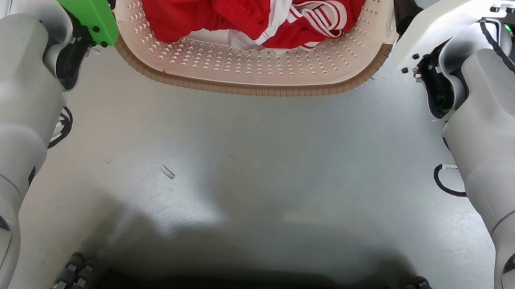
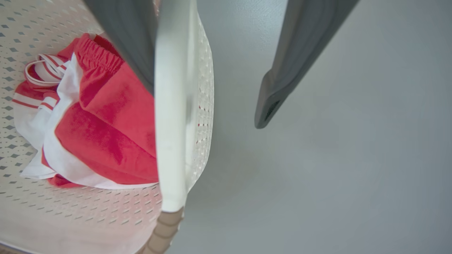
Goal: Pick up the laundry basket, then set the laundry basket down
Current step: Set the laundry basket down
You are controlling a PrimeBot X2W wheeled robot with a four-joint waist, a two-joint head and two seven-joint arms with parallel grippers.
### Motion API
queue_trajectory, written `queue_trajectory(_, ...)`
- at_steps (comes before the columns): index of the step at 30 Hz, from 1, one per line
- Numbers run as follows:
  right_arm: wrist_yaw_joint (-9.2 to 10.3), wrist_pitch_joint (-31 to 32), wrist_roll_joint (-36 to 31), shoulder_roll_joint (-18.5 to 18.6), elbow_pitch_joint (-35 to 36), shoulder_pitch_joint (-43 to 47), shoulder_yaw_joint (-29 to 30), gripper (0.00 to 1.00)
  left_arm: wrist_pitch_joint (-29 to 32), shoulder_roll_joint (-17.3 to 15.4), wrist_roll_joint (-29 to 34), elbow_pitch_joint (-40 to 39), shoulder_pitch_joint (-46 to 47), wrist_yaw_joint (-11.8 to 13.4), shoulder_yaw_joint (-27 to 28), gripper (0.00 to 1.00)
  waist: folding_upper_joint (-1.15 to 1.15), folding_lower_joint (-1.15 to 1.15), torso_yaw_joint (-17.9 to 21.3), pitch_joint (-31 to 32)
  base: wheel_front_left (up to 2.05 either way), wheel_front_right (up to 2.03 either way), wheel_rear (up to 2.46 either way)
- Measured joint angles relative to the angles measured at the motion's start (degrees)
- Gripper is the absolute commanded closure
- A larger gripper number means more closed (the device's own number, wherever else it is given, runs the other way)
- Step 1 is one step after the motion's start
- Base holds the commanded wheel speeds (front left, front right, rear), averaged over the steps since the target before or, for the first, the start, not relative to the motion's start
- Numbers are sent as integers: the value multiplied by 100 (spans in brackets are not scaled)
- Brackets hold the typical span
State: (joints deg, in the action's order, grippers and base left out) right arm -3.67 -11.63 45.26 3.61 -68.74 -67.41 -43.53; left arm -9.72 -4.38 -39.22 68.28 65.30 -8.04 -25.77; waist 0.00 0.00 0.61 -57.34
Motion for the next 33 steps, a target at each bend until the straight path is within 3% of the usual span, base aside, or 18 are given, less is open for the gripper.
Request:
queue_trajectory(11,-180,192,69,2,1,93,-75,0,-65,58,-35,13,-58,4,-108,0,0,0,-49,263,0,0,0)
queue_trajectory(25,-231,-171,111,3,101,470,-65,0,-356,140,-44,-259,-564,4,-367,0,0,0,-104,880,0,0,0)
queue_trajectory(33,-231,-276,85,3,210,781,-19,0,-456,-22,-19,-444,-889,4,-426,0,0,0,-116,1413,0,0,0)
